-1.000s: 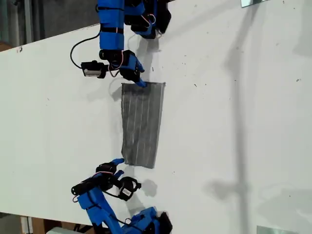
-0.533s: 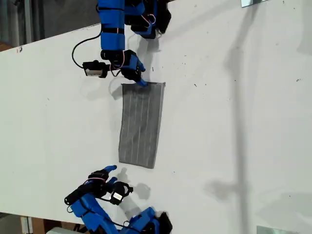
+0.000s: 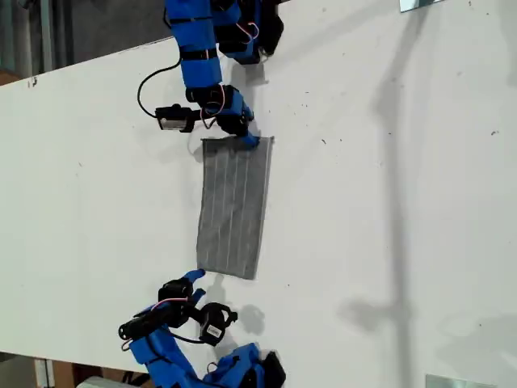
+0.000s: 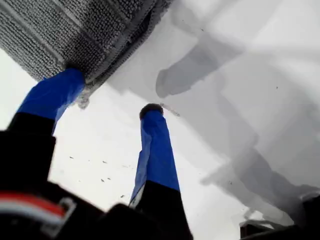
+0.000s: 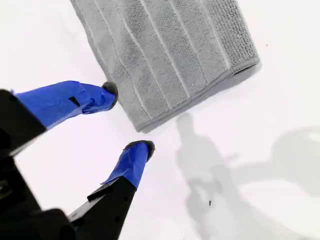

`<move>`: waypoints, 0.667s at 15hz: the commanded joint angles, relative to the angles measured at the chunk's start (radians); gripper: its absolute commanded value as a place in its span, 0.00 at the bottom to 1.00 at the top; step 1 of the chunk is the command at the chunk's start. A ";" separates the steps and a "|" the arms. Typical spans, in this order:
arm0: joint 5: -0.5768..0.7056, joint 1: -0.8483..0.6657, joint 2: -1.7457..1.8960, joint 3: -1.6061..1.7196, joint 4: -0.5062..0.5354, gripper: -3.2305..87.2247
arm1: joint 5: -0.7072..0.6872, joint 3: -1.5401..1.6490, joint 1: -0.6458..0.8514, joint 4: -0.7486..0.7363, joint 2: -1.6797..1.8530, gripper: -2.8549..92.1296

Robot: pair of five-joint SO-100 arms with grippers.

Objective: Grasp corners of a square towel and fold twice.

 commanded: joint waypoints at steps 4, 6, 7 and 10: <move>-0.018 0.049 0.127 0.043 -0.005 0.25 | -0.080 -0.132 0.067 -0.083 -0.117 0.32; -0.029 0.052 0.198 0.094 -0.009 0.25 | -0.121 -0.213 0.101 -0.100 -0.238 0.32; -0.038 0.057 0.225 0.117 -0.014 0.25 | -0.137 -0.264 0.107 -0.106 -0.319 0.30; -0.060 0.092 0.242 0.132 -0.021 0.25 | -0.120 -0.308 0.110 -0.072 -0.383 0.27</move>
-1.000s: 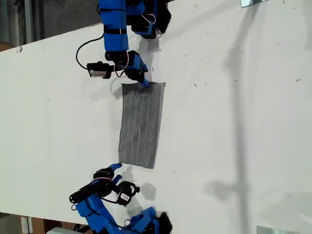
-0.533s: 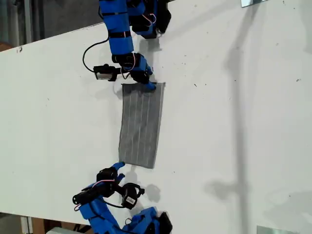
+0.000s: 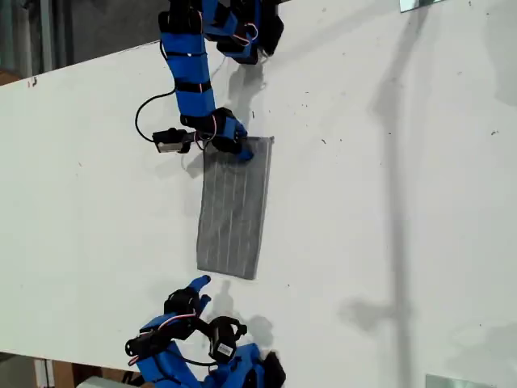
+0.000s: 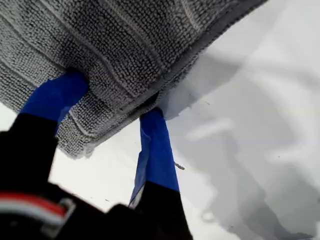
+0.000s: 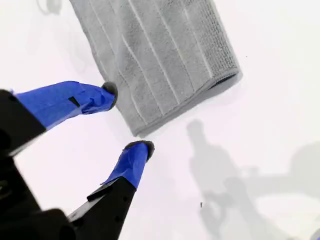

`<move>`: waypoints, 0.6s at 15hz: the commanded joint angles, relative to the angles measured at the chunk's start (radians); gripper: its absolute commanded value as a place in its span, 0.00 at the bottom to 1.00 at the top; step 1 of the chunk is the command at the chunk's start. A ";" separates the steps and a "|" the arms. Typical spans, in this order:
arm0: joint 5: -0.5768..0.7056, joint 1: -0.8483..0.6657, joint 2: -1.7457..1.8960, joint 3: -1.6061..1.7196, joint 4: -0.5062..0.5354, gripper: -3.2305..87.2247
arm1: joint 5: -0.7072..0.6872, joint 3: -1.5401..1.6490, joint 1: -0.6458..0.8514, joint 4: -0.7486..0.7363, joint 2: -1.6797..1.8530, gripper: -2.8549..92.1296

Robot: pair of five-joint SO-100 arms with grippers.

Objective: Grasp corners of a square towel and fold twice.

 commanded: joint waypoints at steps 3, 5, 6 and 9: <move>-0.023 0.037 0.037 -0.003 -0.021 0.25 | 0.046 0.072 0.017 0.005 0.095 0.15; -0.031 0.048 0.040 -0.005 -0.023 0.25 | 0.081 0.160 0.012 0.005 0.184 0.03; -0.035 0.054 0.040 -0.008 -0.023 0.25 | 0.106 0.202 0.008 0.017 0.233 0.03; -0.055 0.078 0.040 -0.012 -0.026 0.25 | 0.264 0.282 -0.035 0.195 0.446 0.03</move>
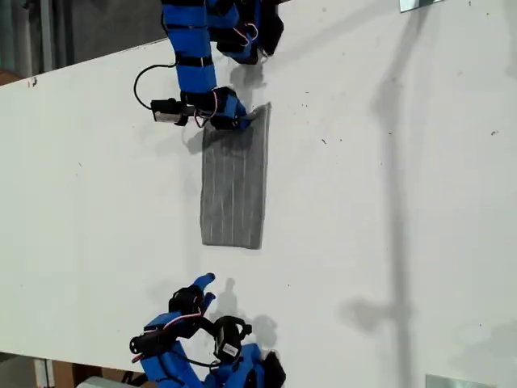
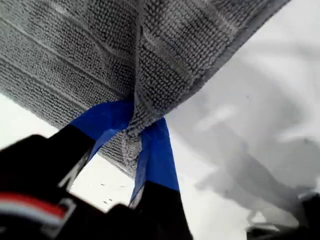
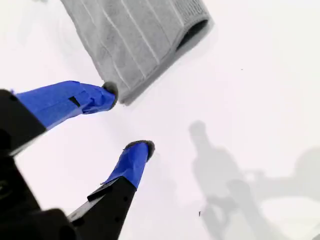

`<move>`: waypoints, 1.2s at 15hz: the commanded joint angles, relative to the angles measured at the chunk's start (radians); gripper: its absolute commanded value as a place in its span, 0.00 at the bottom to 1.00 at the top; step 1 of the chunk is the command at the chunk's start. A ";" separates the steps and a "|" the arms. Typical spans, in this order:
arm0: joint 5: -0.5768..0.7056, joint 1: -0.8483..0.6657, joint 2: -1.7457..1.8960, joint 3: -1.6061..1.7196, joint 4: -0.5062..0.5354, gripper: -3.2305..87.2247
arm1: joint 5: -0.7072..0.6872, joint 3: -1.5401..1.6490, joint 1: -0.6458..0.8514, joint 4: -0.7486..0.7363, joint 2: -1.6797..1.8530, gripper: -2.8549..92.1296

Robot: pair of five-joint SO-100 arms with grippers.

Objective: Grasp corners of a square towel and fold twice.

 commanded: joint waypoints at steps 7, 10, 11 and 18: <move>-0.110 0.158 0.026 -0.009 -0.072 0.25 | 0.423 0.009 -0.163 0.436 0.634 0.03; -0.123 0.190 0.018 -0.006 -0.097 0.25 | 0.548 -0.091 -0.230 0.532 0.696 0.03; -0.129 0.201 0.005 -0.005 -0.107 0.25 | 0.586 -0.114 -0.249 0.554 0.701 0.03; -0.175 0.272 -0.015 0.015 -0.164 0.25 | 0.495 -0.436 -0.179 0.723 0.575 0.03</move>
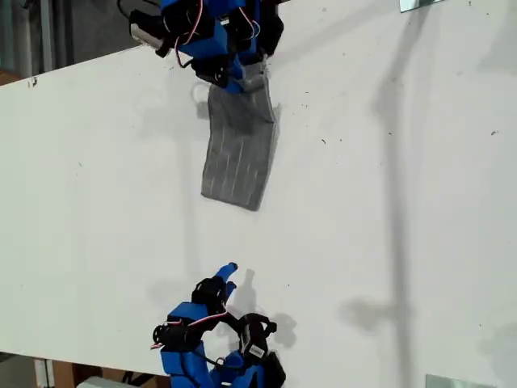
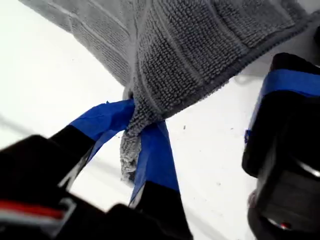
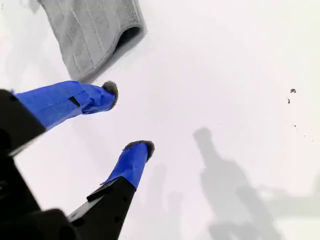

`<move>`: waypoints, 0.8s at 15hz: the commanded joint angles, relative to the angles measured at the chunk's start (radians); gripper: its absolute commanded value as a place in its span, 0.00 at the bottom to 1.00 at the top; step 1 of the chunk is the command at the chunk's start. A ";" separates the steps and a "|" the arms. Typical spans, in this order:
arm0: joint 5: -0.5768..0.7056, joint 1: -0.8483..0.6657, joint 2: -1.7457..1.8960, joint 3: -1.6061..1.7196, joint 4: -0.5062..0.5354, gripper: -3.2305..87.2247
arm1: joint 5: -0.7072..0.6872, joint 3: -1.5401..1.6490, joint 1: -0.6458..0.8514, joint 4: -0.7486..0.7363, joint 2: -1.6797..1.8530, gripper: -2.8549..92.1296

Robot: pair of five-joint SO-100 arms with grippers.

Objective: Grasp corners of a square towel and fold twice.

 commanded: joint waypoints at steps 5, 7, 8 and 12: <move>-0.048 0.035 0.009 0.063 -0.067 0.25 | -0.508 -0.545 0.229 -0.064 -0.486 0.03; -0.063 0.051 0.011 0.080 -0.080 0.25 | -0.650 -0.713 0.245 -0.078 -0.704 0.03; -0.067 0.055 0.011 0.086 -0.084 0.25 | -0.739 -0.813 0.236 -0.091 -0.830 0.03; -0.094 0.071 0.029 0.146 -0.129 0.25 | -0.865 -1.048 0.201 -0.118 -1.157 0.03</move>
